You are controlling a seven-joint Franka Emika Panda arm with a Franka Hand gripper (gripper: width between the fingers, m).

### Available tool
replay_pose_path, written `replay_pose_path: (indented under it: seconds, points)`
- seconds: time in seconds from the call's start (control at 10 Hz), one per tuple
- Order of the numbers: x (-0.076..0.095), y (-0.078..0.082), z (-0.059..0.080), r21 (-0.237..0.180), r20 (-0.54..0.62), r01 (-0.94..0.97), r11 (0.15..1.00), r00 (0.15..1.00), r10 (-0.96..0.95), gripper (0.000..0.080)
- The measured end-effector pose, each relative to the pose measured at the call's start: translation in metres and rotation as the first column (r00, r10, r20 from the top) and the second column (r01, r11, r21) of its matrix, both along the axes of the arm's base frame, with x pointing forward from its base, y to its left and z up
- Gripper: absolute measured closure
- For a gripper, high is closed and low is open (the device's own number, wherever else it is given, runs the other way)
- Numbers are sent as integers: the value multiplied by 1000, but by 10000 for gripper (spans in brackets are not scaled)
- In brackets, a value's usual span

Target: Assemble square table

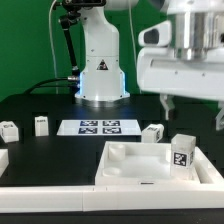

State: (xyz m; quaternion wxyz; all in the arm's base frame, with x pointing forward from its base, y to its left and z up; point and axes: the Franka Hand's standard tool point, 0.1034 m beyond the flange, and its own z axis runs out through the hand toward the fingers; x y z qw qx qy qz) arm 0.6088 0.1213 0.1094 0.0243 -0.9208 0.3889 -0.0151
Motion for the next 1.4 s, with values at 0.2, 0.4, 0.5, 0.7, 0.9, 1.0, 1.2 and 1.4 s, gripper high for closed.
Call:
replay_pose_path:
  seconds: [0.2, 0.4, 0.5, 0.7, 0.9, 1.0, 1.2, 1.4]
  points:
    - [1, 0, -4, -3, -3, 0, 1000, 1000, 0, 151]
    - [0, -1, -4, -4, -4, 0, 1000, 1000, 0, 151]
    - [-2, -1, -4, 0, -3, -3, 1000, 1000, 3, 151]
    - [-29, -5, 2, 18, -5, -41, 999, 999, 41, 151]
    - [-61, -13, 1, 24, -21, -101, 995, 995, 102, 151]
    - [-73, -20, -8, 17, -26, -195, 981, 980, 195, 151]
    - [-79, -25, -14, 14, -36, -273, 962, 961, 274, 151]
    - [-80, -26, -15, 16, -43, -273, 962, 961, 274, 151]
